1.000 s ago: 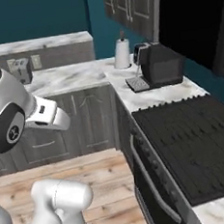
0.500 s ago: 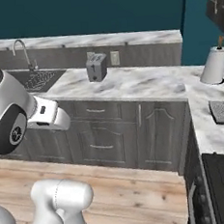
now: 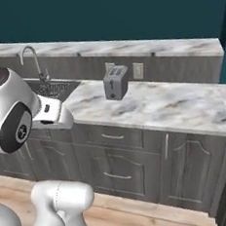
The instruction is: Navigate to the stand mixer.
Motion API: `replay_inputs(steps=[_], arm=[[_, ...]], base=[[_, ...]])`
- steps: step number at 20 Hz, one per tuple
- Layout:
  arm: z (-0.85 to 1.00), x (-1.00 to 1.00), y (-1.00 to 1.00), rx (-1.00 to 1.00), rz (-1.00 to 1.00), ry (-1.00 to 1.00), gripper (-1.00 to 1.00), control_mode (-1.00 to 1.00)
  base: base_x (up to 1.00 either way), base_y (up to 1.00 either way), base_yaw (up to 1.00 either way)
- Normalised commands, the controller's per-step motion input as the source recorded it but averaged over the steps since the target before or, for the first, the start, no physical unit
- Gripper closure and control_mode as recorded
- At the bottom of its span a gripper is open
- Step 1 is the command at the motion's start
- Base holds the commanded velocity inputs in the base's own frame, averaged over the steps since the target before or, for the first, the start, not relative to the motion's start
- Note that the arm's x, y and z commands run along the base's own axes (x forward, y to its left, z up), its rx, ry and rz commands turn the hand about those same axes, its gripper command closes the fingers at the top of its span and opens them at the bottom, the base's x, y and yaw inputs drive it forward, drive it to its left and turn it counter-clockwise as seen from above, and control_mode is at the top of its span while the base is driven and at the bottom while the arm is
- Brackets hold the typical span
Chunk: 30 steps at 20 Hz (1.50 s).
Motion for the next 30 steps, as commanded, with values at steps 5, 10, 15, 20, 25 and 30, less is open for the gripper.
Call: replay_inputs(steps=[5,10,15,20,25,30], arm=[[0.0,0.0,0.0,0.0,0.0,0.0,-1.0,1.0],[0.0,0.0,0.0,0.0,0.0,0.0,-1.0,1.0],[0.0,0.0,0.0,0.0,0.0,0.0,-1.0,1.0],[0.0,0.0,0.0,0.0,0.0,0.0,-1.0,1.0],[0.0,0.0,0.0,0.0,0.0,0.0,-1.0,1.0],[0.0,0.0,0.0,0.0,0.0,0.0,-1.0,1.0]], base=[[0.33,1.0,0.0],[0.05,1.0,-0.09],[0.07,1.0,-0.3],[0.0,1.0,-0.32],[-0.23,1.0,-0.27],[-0.33,1.0,-0.21]])
